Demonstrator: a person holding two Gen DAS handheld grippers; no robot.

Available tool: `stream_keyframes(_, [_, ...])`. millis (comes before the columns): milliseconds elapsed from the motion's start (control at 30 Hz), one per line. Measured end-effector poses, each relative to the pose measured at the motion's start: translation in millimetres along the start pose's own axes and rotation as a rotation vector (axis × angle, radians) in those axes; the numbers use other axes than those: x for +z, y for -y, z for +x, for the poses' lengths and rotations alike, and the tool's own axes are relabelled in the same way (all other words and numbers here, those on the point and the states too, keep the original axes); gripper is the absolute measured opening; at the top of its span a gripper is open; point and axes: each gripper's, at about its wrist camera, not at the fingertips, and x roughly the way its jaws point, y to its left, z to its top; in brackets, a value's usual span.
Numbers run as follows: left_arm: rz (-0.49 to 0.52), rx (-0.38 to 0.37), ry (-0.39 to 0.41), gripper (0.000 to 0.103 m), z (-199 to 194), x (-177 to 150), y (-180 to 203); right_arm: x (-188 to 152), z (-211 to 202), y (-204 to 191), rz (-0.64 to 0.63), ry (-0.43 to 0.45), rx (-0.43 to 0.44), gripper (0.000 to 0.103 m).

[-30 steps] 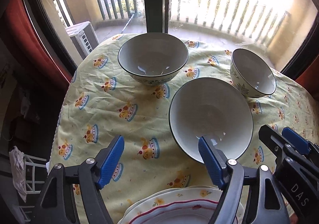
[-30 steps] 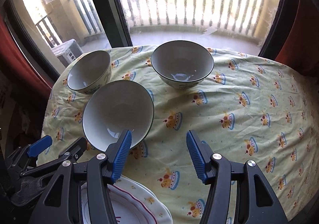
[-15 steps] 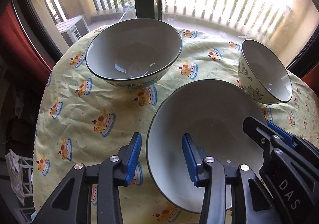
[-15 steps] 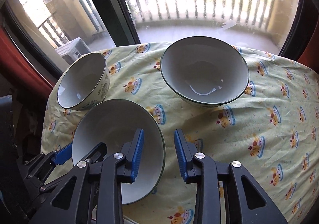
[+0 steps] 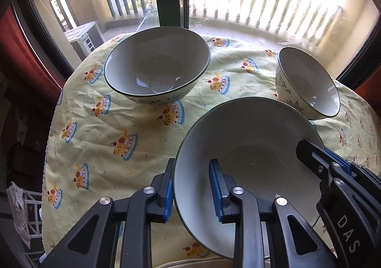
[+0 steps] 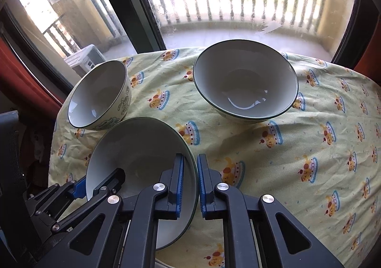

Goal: Organize plates and bowls
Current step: 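Lift the white bowl with both grippers and carry it beside the plate stack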

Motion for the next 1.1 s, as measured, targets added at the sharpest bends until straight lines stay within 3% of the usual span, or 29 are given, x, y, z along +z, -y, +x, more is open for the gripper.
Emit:
stream_keyframes(300, [0.099, -0.088, 0.074, 0.026, -54, -23, 21, -25, -65, 9, 0.065, 0.083, -0.073, 0.014])
stream_keyframes(667, [0.253, -0.198, 0.107, 0.026, -105, -74, 64, -90, -141, 40, 0.193, 0.149, -0.194, 0.014])
stream_keyframes(1100, [0.317, -0.211, 0.076, 0.026, -107, -142, 118, -161, -173, 97, 0.253, 0.143, -0.228, 0.014])
